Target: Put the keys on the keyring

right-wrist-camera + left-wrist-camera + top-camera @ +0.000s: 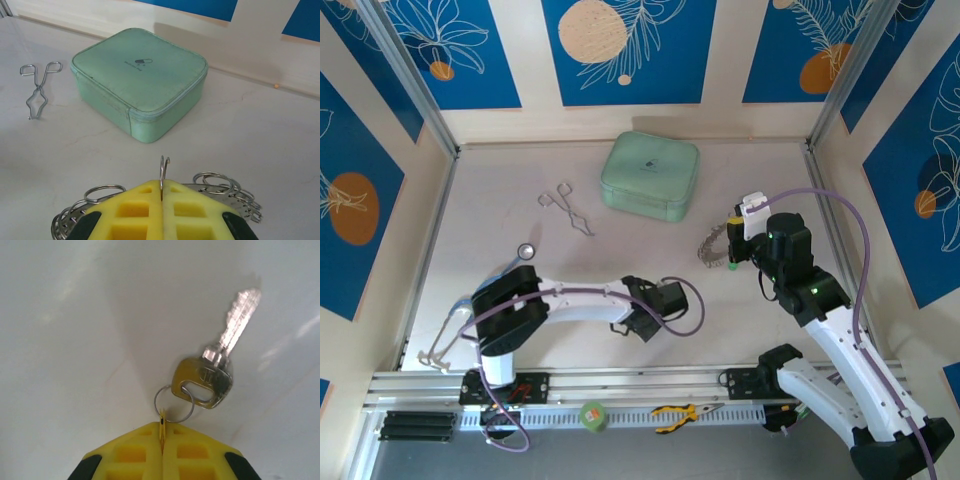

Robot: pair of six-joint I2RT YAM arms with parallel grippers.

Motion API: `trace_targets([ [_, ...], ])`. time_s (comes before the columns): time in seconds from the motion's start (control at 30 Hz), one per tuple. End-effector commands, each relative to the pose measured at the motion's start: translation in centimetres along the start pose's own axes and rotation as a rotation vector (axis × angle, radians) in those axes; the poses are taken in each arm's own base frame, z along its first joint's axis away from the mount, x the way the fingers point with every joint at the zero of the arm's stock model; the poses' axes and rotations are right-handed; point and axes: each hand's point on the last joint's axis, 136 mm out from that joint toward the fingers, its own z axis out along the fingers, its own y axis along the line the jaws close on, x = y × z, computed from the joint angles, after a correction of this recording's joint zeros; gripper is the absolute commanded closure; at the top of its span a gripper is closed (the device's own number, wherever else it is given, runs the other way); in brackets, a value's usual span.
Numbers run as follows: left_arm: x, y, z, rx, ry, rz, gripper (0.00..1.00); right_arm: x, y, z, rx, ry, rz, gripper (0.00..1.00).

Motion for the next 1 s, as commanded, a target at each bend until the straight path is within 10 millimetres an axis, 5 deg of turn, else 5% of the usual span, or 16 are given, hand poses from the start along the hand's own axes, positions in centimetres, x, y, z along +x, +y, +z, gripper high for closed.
trace_targets([
  [0.0,0.4,2.7,-2.0,-0.025,-0.046,-0.006,1.0,-2.6,0.3,-0.9,-0.025,-0.072,0.021,1.0],
  [0.4,3.8,6.3,-3.5,-0.075,-0.125,0.151,1.0,-2.3,2.3,1.2,-0.121,-0.015,0.018,1.0],
  [0.7,3.8,3.7,-1.4,0.046,-0.055,0.116,0.91,-2.1,2.8,1.8,-0.136,0.005,0.009,1.0],
  [0.83,3.1,2.6,-1.0,0.109,-0.08,0.026,0.5,-2.2,2.9,1.9,-0.138,0.003,0.007,1.0],
  [0.97,1.6,2.8,-2.6,0.165,-0.169,-0.112,0.29,-2.3,3.0,2.0,-0.143,0.006,0.001,1.0],
])
